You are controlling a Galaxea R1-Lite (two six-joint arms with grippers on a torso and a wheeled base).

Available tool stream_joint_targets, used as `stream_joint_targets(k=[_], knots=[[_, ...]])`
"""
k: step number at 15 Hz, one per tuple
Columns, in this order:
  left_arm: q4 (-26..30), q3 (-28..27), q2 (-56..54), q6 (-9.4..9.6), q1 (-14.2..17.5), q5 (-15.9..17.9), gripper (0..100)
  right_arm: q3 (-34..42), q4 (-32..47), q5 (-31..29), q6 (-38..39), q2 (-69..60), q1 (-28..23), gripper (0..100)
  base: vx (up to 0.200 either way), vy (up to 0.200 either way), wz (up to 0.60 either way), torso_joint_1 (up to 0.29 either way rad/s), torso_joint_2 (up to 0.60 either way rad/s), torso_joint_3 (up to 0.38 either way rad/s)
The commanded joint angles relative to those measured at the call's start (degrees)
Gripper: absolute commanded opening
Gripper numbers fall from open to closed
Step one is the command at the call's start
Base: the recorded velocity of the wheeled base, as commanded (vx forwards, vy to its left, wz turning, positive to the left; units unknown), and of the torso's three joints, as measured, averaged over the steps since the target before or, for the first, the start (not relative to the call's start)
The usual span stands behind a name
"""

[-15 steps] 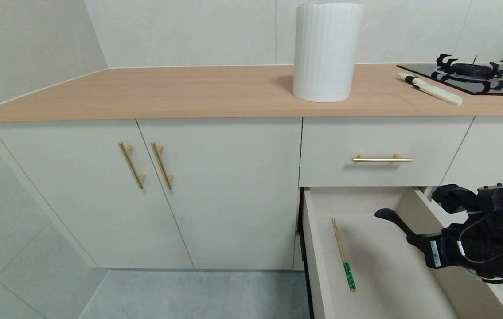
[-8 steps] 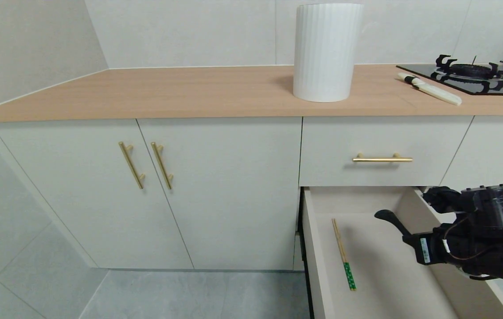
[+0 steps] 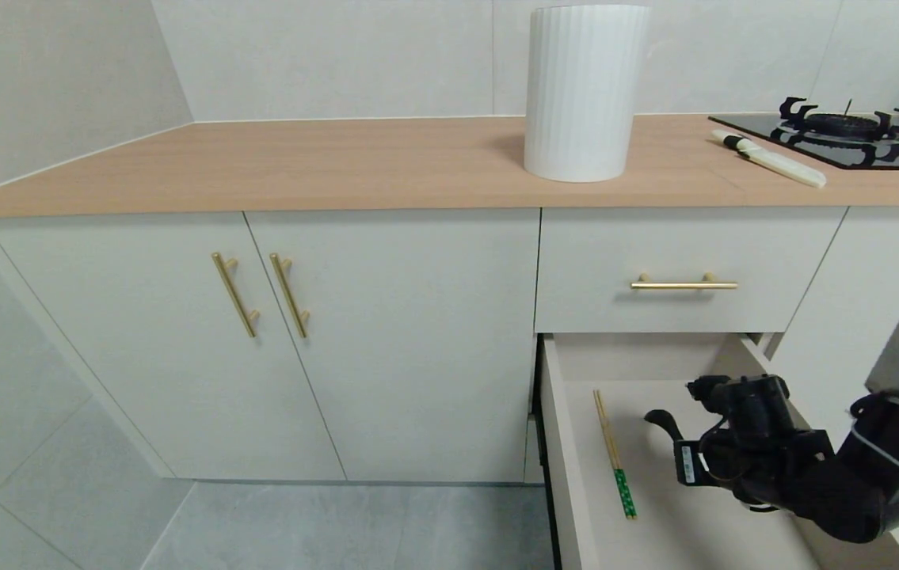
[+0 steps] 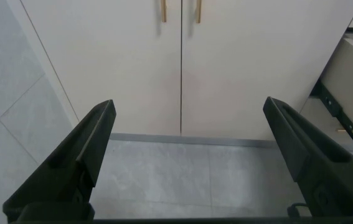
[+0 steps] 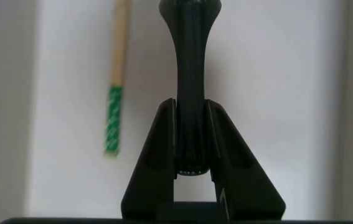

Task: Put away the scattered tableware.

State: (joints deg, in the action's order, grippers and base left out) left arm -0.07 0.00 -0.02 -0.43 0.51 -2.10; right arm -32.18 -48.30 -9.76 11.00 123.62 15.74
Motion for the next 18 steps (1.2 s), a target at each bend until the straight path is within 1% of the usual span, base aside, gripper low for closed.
stream_joint_targets(k=[1, 3, 6, 11, 12, 16, 17, 18], knots=[[0.0, 0.0, 0.0, -0.01, 0.0, 0.0, 100, -0.1, -3.5, -0.8, 0.1, 8.0, -0.1, 0, 0.000, 0.000, 0.00, 0.000, 0.00, 0.000], [0.0, 0.0, 0.0, -0.01, 0.0, 0.0, 100, -0.1, -3.8, -0.9, 0.1, 8.2, -0.2, 0, 0.000, 0.000, 0.00, 0.000, 0.00, 0.000], [0.0, 0.0, 0.0, -0.01, 0.1, 0.0, 100, 0.0, -7.3, -1.0, 0.0, 10.4, -0.4, 0, 0.000, 0.000, 0.00, 0.000, 0.00, 0.000], [0.0, 0.0, 0.0, -0.01, 0.0, 0.0, 100, 0.0, -7.7, -1.8, 0.0, 10.6, -0.4, 0, 0.000, 0.000, 0.00, 0.000, 0.00, 0.000], [0.0, 0.0, 0.0, -0.01, 0.0, 0.0, 100, 0.0, -7.8, -1.7, 0.1, 10.6, -0.4, 100, 0.000, 0.000, 0.00, 0.000, 0.00, 0.000], [0.0, 0.0, 0.0, -0.01, 0.0, 0.0, 100, 0.9, -9.6, -1.8, -0.2, 9.5, -0.4, 100, 0.000, 0.000, 0.00, 0.000, 0.00, 0.000], [0.0, 0.0, 0.0, -0.01, 0.0, 0.0, 100, 1.4, -9.8, -1.8, -0.4, 7.9, -0.4, 100, 0.000, 0.000, 0.00, 0.000, 0.00, 0.000], [0.0, 0.0, 0.0, -0.01, 0.0, 0.0, 100, 2.7, -8.8, -1.8, -0.5, 2.8, -0.4, 100, 0.000, 0.000, 0.00, 0.000, 0.00, 0.000]])
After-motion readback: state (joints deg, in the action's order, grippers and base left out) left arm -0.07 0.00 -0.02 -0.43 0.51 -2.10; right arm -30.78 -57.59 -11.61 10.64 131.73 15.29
